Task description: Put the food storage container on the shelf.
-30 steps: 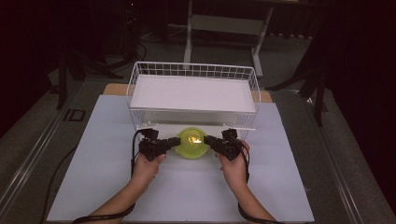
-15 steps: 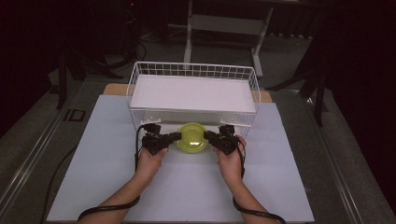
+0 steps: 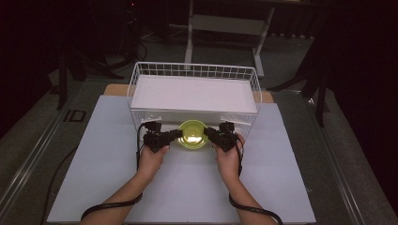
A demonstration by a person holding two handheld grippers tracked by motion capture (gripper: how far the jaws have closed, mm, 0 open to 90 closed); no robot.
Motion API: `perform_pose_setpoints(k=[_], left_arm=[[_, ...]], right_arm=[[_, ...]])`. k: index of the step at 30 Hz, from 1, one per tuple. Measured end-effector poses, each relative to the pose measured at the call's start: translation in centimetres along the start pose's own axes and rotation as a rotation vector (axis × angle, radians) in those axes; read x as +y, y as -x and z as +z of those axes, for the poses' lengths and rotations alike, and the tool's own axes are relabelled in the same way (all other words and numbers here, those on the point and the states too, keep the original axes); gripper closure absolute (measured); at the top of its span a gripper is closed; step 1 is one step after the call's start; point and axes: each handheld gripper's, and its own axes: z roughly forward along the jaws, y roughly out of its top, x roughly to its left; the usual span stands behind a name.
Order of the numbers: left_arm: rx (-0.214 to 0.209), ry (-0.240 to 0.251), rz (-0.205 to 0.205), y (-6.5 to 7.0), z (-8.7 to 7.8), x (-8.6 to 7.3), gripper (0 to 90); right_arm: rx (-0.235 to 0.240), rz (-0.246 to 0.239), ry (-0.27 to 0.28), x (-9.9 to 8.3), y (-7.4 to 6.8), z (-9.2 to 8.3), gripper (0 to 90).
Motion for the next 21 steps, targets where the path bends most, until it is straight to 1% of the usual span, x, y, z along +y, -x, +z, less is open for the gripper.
perform_pose_setpoints(k=[1, 2, 4, 5, 6, 7, 8, 11, 12, 13, 14, 16, 17, 18, 19, 20, 21], left_arm=[[0.001, 0.002, -0.002, -0.02, 0.02, 0.05, 76.5], [0.004, 0.006, -0.013, 0.02, 0.09, 0.08, 76.0], [0.007, 0.005, -0.005, 0.0, 0.15, 0.2, 75.3], [0.01, 0.004, -0.006, 0.05, 0.2, 0.25, 73.9], [0.013, 0.003, -0.006, 0.09, 0.25, 0.31, 73.9], [0.018, 0.003, -0.004, 0.11, 0.26, 0.35, 73.1], [0.022, 0.004, -0.007, 0.08, 0.27, 0.42, 71.4], [0.023, 0.009, -0.022, -0.14, 0.33, 0.53, 65.7], [0.032, 0.006, -0.025, -0.2, 0.33, 0.56, 64.4], [0.037, 0.011, -0.026, -0.24, 0.33, 0.56, 62.5], [0.038, 0.014, -0.029, -0.27, 0.33, 0.57, 57.1], [0.051, 0.02, -0.03, -0.32, 0.24, 0.59, 51.1], [0.054, 0.02, -0.034, -0.34, 0.19, 0.6, 51.1], [0.05, 0.021, -0.046, -0.4, 0.16, 0.6, 48.1], [0.056, 0.018, -0.05, -0.49, 0.12, 0.6, 45.5], [0.066, 0.022, -0.043, -0.52, 0.05, 0.58, 44.6], [0.065, 0.026, -0.042, -0.53, -0.02, 0.58, 43.8]], right_arm=[[-0.004, 0.0, 0.003, 0.02, 0.0, 0.06, 76.9], [-0.008, -0.001, 0.007, 0.06, 0.01, 0.15, 76.9], [-0.015, 0.007, 0.01, 0.23, 0.05, 0.31, 76.8], [-0.025, 0.02, 0.009, 0.35, 0.03, 0.43, 76.7], [-0.025, 0.02, 0.009, 0.35, 0.03, 0.43, 76.1], [-0.031, 0.027, 0.01, 0.39, 0.05, 0.48, 73.0], [-0.026, 0.035, 0.009, 0.44, 0.11, 0.57, 68.5], [-0.021, 0.044, 0.011, 0.44, 0.43, 0.73, 67.2], [-0.02, 0.049, 0.011, 0.41, 0.46, 0.68, 66.9], [-0.022, 0.044, 0.016, 0.39, 0.49, 0.62, 66.7], [-0.016, 0.036, 0.014, 0.36, 0.4, 0.47, 64.5], [-0.018, 0.01, 0.021, 0.34, 0.3, 0.3, 63.5], [-0.018, 0.01, 0.021, 0.34, 0.3, 0.3, 63.5], [-0.009, 0.005, 0.02, 0.32, 0.28, 0.26, 63.1], [-0.005, -0.003, 0.021, 0.26, 0.22, 0.19, 62.9], [-0.002, -0.015, 0.024, 0.17, 0.05, 0.04, 62.1], [0.002, -0.022, 0.024, 0.11, -0.08, -0.07, 62.0]])
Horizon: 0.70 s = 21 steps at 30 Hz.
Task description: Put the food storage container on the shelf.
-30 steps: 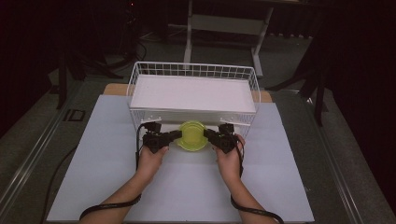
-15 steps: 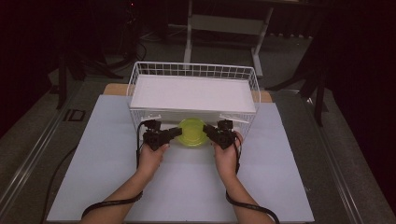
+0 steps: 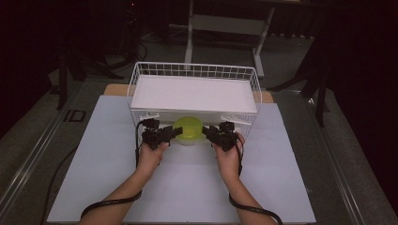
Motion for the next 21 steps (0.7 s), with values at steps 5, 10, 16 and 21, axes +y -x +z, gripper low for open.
perform_pose_setpoints(k=[5, 10, 16, 21], left_arm=[[-0.03, 0.007, 0.053, 0.0, -0.6, -0.2, 28.7], [-0.017, 0.049, 0.118, 0.6, -1.2, -0.9, 20.0], [-0.052, 0.09, 0.179, 0.8, -2.3, -1.8, 8.4], [-0.036, 0.095, 0.266, 1.6, -4.2, -2.9, 2.2]], right_arm=[[0.03, -0.034, 0.004, -1.1, -0.9, -0.9, 61.3], [0.039, -0.053, 0.004, -2.1, -1.3, -1.5, 64.0], [0.029, -0.098, -0.048, -3.7, -1.9, -1.6, 81.4], [0.034, -0.134, -0.082, -4.2, -2.5, -1.3, 90.0]])
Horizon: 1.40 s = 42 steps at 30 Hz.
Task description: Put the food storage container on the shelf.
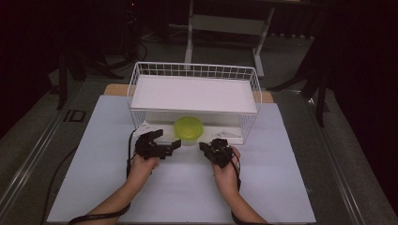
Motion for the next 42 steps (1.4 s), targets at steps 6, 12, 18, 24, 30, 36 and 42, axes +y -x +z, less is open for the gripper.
perform_pose_setpoints(k=[6, 12, 18, 24, 30, 36, 42], left_arm=[[-0.008, 0.007, 0.126, 2.2, -2.7, -0.7, 2.2], [-0.001, 0.03, 0.141, 3.2, -5.0, -1.7, 2.2], [0.035, 0.011, 0.162, 3.2, -5.8, -2.6, 2.2], [0.035, 0.021, 0.152, 3.0, -5.9, -2.7, 2.2], [0.036, 0.026, 0.16, 3.0, -6.0, -2.7, 2.2], [0.029, 0.023, 0.149, 2.8, -6.1, -2.7, 2.2], [0.018, 0.024, 0.144, 2.8, -6.1, -2.6, 2.3]], right_arm=[[0.01, -0.003, -0.012, 0.0, -0.7, 0.7, 90.0], [0.023, 0.011, -0.029, -0.1, -1.1, 1.7, 90.0], [0.027, 0.023, -0.028, 0.3, -1.7, 2.8, 90.0], [0.021, 0.037, -0.02, 0.8, -1.9, 4.2, 90.0], [0.016, 0.063, -0.018, 1.6, -1.7, 5.3, 89.9], [0.013, 0.082, -0.023, 2.3, -1.6, 6.3, 89.9], [-0.016, 0.083, -0.037, 3.0, -1.0, 7.0, 89.8]])
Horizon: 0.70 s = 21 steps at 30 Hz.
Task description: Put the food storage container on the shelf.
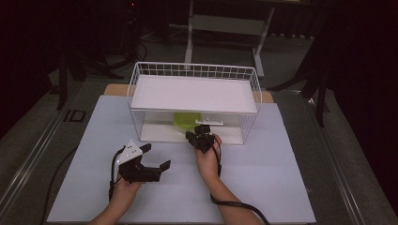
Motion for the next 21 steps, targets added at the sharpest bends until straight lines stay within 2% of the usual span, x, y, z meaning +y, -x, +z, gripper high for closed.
perform_pose_setpoints(k=[4, 7, 11, 14, 17, 21], left_arm=[[-0.004, 0.004, 0.009, -0.1, -0.1, 0.0, 2.3], [-0.015, 0.007, -0.01, -0.2, 0.0, 0.0, 2.2], [-0.034, 0.007, -0.021, -0.1, 0.0, 0.0, 2.3], [-0.059, 0.008, -0.013, 0.1, 0.1, 0.1, 2.3], [-0.06, 0.001, 0.001, 0.3, 0.0, 0.4, 2.2], [-0.075, 0.002, -0.003, 0.3, -0.2, 0.7, 2.3]], right_arm=[[0.01, 0.013, -0.002, -0.2, 0.1, -0.3, 89.4], [0.009, -0.033, -0.016, -0.7, -0.1, -0.7, 89.1], [0.019, -0.053, -0.011, -1.0, -0.6, -1.8, 88.0], [0.031, -0.082, -0.015, -1.3, -1.1, -2.7, 86.1], [0.055, -0.09, -0.016, -1.7, -1.3, -3.8, 84.1], [0.06, -0.164, -0.002, -1.9, -1.8, -5.4, 77.4]])
